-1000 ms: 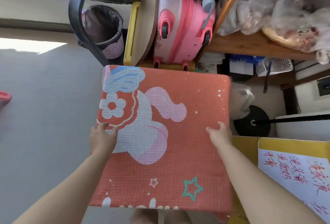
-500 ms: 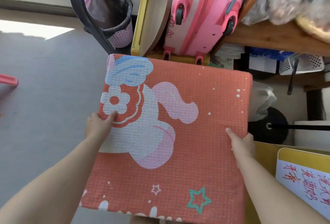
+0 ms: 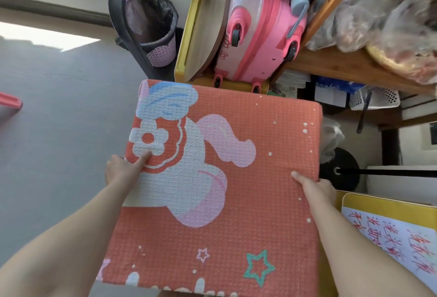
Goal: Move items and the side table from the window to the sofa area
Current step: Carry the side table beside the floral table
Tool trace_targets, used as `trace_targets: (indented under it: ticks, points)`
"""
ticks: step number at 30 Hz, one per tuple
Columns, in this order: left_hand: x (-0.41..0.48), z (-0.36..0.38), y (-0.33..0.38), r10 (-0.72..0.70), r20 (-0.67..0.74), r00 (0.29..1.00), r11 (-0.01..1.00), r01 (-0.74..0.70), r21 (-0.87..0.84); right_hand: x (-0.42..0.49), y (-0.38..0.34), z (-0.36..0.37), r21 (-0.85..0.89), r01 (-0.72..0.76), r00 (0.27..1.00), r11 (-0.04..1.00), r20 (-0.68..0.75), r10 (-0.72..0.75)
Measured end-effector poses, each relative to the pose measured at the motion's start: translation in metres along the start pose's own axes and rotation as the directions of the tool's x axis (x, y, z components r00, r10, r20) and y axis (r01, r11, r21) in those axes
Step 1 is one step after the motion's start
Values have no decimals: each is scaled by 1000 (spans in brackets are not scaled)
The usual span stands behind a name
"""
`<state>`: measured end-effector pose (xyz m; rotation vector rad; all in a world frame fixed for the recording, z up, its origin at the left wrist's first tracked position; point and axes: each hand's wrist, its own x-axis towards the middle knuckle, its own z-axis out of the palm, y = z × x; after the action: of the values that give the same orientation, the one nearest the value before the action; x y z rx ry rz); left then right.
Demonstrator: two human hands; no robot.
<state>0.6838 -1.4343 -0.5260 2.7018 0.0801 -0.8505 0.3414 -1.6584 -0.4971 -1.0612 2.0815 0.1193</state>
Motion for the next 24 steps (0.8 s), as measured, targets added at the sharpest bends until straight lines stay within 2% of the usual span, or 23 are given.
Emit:
trace_targets:
  ticks: [3, 8, 19, 24]
  points:
    - [-12, -20, 0, 9, -6, 1000, 1000, -9, -25, -20, -9, -12, -12, 32, 999, 999, -21, -33]
    - [-29, -65, -2, 9, -53, 999, 998, -13, -66, -62, -28, -27, 67, 66, 996, 996, -60, -62]
    - [-76, -167, -11, 38, -152, 988, 986, -62, -155, -151, -63, -55, 147, 213, 977, 966, -28, -211]
    - [-99, -202, -27, -24, -195, 981, 963, -30, -268, -187, -75, -72, 163, 300, 953, 940, -20, -301]
